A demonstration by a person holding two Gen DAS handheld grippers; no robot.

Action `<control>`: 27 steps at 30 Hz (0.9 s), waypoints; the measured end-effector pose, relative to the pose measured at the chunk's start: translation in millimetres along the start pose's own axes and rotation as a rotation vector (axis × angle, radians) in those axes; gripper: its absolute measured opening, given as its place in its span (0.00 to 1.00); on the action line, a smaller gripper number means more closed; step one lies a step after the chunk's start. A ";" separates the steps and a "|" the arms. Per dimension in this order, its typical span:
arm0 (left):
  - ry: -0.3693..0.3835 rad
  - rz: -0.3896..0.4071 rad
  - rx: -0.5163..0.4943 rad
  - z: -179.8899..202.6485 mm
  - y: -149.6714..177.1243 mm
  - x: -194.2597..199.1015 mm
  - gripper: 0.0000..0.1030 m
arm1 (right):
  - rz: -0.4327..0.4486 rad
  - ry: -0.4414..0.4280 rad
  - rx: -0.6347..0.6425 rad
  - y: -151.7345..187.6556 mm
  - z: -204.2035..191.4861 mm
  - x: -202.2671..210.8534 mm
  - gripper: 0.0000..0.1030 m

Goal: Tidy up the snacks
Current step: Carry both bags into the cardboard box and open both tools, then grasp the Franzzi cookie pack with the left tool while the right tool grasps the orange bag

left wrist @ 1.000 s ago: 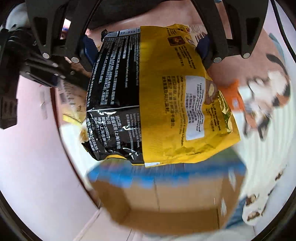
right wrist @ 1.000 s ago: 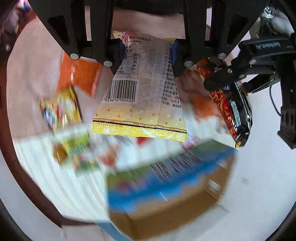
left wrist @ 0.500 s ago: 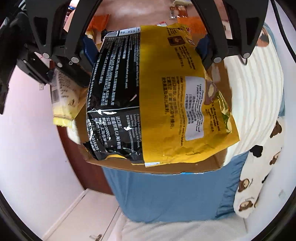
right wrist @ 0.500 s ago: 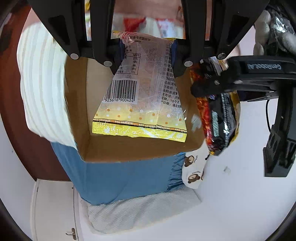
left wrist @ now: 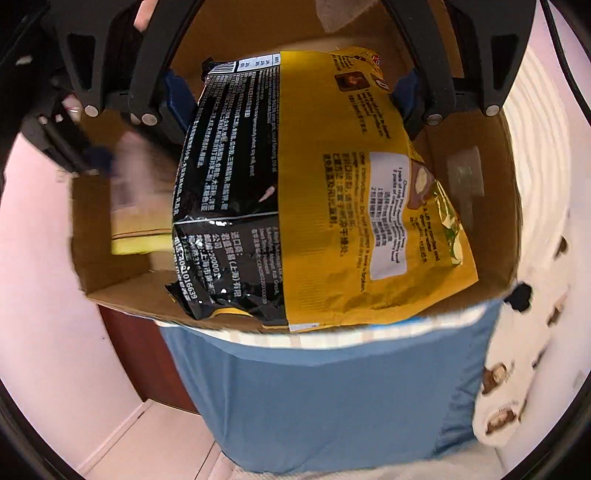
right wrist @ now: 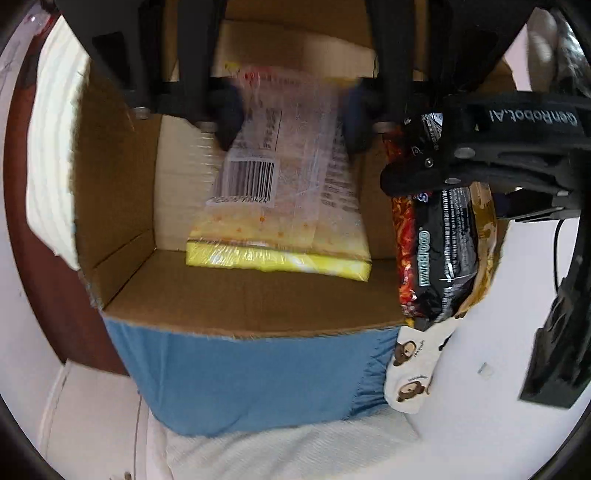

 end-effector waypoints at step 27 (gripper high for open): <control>-0.104 0.313 0.025 30.3 81.8 109.3 0.86 | 0.192 0.073 -0.008 54.7 8.7 98.2 0.87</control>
Point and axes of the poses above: each gripper's, at about its wrist camera, not at the fingertips, and x roughly against the way its jaws point, z to its right, y to its underside, the point moved 5 cm from there along -x, roughly the way its jaws point, and after that the axes turned 7 degrees about -x, right-handed, at the moved point
